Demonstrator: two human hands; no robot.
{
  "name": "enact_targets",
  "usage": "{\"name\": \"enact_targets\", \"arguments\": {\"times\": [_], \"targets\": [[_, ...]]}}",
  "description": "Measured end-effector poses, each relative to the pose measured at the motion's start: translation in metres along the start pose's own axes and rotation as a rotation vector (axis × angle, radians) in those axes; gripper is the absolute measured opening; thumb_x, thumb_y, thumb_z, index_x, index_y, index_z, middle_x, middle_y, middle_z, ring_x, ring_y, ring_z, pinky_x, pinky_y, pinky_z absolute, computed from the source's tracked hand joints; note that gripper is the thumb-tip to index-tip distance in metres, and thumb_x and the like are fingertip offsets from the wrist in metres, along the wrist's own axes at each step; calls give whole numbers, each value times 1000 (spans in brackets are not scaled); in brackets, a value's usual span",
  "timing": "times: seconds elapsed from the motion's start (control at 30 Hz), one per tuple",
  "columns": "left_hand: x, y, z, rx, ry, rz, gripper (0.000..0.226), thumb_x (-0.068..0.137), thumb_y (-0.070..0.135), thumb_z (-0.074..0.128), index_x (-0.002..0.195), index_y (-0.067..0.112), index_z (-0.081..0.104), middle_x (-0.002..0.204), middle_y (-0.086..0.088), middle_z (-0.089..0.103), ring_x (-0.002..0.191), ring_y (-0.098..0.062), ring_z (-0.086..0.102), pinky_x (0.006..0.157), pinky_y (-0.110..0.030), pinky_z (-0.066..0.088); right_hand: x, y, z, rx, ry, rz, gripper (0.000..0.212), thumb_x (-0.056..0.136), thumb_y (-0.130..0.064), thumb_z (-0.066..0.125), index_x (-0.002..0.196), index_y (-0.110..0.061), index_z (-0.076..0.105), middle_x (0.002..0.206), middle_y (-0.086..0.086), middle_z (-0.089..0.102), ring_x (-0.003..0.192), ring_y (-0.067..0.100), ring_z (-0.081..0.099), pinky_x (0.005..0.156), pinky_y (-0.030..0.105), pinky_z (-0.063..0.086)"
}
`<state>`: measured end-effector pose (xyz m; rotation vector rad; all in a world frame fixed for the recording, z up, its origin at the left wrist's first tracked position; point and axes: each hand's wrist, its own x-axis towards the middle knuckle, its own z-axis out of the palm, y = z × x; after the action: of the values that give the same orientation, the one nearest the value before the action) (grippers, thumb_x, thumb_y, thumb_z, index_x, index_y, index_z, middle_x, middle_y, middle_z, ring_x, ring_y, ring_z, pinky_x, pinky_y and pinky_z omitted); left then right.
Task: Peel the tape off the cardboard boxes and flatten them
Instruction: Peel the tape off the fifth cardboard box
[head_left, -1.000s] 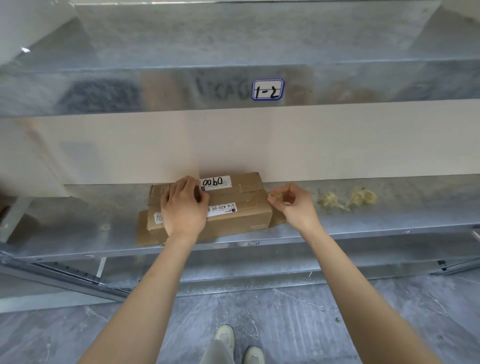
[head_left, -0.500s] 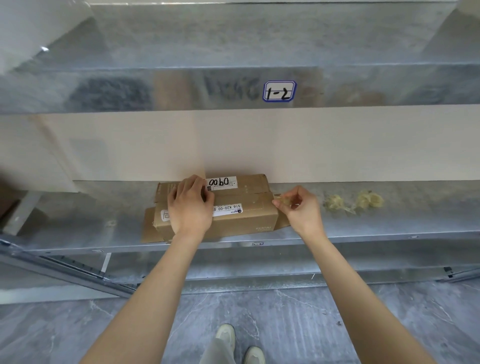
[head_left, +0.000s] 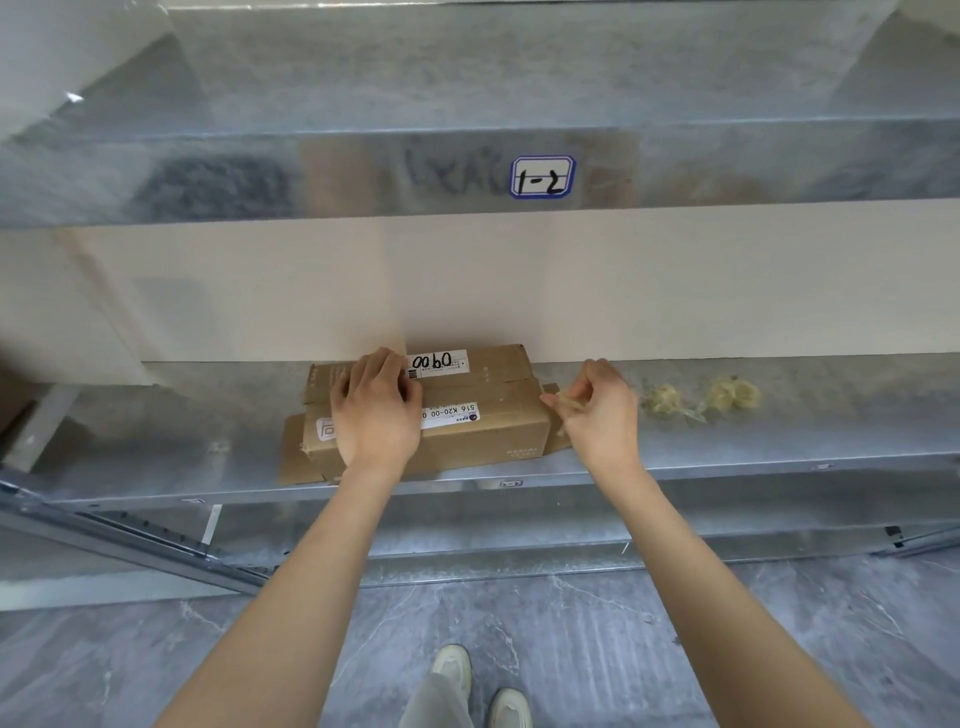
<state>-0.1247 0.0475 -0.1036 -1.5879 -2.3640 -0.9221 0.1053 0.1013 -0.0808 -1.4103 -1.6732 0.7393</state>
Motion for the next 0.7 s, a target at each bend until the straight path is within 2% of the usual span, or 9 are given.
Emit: {"name": "enact_targets", "arguments": {"times": [0.07,0.2,0.3,0.4,0.47,0.53,0.6,0.7], "targets": [[-1,1,0,-2,14,5,5,88,12,54,87,16,56,90,3,59,86,-24,54,90,-41,41,2,5,-4,37,-6,18,29,73,13,73,70,2,47,71,20,60,62,-3,62,52,3,38],[-1,1,0,0,19,8,7,89,12,53,89,16,58,92,4,60,88,-22,55,90,-40,40,3,17,-8,95,-60,126,36,67,-16,89,83,-8,58,70,-9,61,65,-10,54,57,7,38],[-1,0,0,-6,37,8,7,88,11,54,88,16,58,91,4,60,86,-22,54,89,-38,38,1,17,-12,266,-80,179,44,68,-19,89,99,-13,59,92,-12,61,87,-9,56,71,7,44],[-2,0,1,-9,37,8,7,87,10,54,88,16,58,91,4,60,86,-22,54,88,-37,37,1,16,-14,412,-94,209,40,77,-18,82,111,-16,60,111,-8,61,103,4,61,82,15,51],[-2,-1,1,-8,35,13,7,87,11,53,87,16,58,91,5,61,86,-22,54,88,-38,39,3,17,-17,469,-92,219,23,86,-18,74,108,-21,67,115,-4,62,102,14,66,86,26,55],[-1,-1,1,-13,33,13,8,87,10,53,88,17,58,91,5,61,86,-22,55,88,-39,40,6,19,-21,493,-78,225,16,92,-17,67,105,-25,72,116,-2,61,99,17,68,87,32,57],[-1,0,0,-15,35,14,8,87,10,53,88,16,58,91,5,61,86,-23,55,88,-39,40,10,24,-28,475,-37,195,17,93,-16,64,100,-28,74,110,-4,61,97,20,68,85,30,56],[-1,0,0,-10,43,20,8,87,9,54,87,16,58,91,4,61,85,-23,55,85,-37,39,16,37,-38,357,24,166,15,88,-16,71,94,-29,76,101,-8,65,91,16,67,86,28,54]]}}
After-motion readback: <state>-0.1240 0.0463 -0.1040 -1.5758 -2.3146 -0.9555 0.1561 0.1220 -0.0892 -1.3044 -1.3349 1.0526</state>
